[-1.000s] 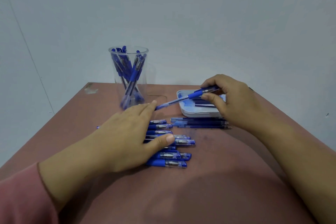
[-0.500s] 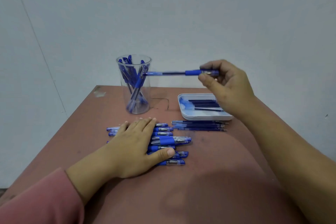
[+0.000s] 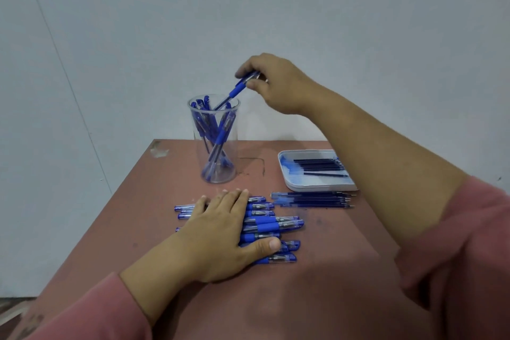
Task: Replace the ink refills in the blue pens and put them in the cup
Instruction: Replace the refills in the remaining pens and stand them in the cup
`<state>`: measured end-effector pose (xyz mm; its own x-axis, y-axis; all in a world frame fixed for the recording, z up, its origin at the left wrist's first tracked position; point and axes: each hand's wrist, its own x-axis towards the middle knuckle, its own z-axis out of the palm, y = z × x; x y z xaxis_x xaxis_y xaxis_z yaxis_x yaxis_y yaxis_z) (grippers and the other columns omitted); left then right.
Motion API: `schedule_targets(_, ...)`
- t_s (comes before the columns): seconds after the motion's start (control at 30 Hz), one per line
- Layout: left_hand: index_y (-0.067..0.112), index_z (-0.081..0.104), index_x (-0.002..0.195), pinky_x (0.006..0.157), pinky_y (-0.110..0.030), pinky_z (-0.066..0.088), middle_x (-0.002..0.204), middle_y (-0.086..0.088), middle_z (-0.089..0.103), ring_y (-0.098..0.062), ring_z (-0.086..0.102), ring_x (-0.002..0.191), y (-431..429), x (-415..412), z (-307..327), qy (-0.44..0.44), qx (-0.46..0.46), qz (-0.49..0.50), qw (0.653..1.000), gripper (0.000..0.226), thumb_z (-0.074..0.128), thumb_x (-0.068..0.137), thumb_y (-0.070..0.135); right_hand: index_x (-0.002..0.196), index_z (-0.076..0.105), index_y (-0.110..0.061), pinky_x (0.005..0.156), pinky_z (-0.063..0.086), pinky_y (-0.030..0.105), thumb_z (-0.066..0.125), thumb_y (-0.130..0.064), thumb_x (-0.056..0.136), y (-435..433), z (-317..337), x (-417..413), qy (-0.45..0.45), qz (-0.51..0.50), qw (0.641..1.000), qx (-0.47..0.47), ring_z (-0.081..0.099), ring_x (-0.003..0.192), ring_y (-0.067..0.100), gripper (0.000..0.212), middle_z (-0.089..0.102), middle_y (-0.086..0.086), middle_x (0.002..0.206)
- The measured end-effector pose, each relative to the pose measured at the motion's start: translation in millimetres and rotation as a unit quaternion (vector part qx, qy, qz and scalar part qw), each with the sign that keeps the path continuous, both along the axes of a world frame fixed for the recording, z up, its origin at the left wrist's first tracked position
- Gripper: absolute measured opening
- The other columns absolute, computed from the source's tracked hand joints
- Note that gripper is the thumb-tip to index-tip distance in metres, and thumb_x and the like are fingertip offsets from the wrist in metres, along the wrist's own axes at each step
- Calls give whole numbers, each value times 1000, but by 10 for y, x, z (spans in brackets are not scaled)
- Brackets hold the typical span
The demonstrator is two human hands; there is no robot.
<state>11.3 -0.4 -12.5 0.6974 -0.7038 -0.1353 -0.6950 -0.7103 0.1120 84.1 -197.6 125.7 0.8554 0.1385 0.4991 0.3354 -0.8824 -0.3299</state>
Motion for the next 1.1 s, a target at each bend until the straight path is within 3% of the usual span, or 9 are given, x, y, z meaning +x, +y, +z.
schedule_targets(0.07, 22, -13, 152, 120, -43, -3, 161, 7, -9, -11, -9, 147, 2, 15, -11, -1, 0, -3, 1000, 110, 6, 66, 87, 127, 55, -22, 83, 34, 11, 50, -14, 98, 100, -63, 67, 17, 15, 1000, -7, 48, 94, 3, 31, 51, -7, 109)
schedule_targets(0.23, 21, -11, 153, 120, -43, -1, 161, 7, -5, -10, -5, 147, 8, 43, -50, -14, -11, -9, 1000, 115, 0, 61, 90, 134, 47, -27, 73, 37, 10, 53, -16, 97, 110, -264, -40, 23, 14, 999, 31, 52, 83, 2, 39, 55, -6, 103)
schedule_targets(0.63, 23, -7, 154, 120, -42, 2, 161, 7, 1, -9, 2, 146, 3, 94, -80, -12, -33, -14, 999, 121, -1, 56, 95, 104, 67, -32, 78, 42, 9, 67, -30, 88, -361, -999, -1204, 132, 6, 991, 3, 56, 91, -2, 16, 63, -18, 98)
schedule_targets(0.8, 23, -5, 154, 120, -36, 1, 160, 8, 4, -8, 3, 146, -10, 79, -83, -18, -41, -11, 999, 122, 0, 55, 95, 104, 67, -37, 84, 50, 27, 67, -54, 79, -334, -1237, -1374, 167, 47, 985, 1, 59, 97, 3, 31, 63, -21, 98)
schedule_targets(0.97, 23, -5, 154, 116, -34, -2, 160, 8, 5, -8, 3, 146, -18, 82, -76, -11, -51, -1, 999, 121, 2, 56, 94, 100, 70, -32, 79, 48, 24, 71, -41, 83, -278, -1255, -1338, 142, 58, 988, -16, 58, 90, 3, 20, 61, -19, 92)
schedule_targets(1.1, 26, 1, 154, 120, -41, 0, 159, 9, 13, -7, 10, 145, -11, 127, -49, 1, -102, 3, 995, 117, 8, 59, 95, 95, 65, -31, 73, 46, 21, 67, -35, 87, -257, -1254, -1322, 90, 46, 995, -2, 57, 85, 3, 9, 59, -21, 88)
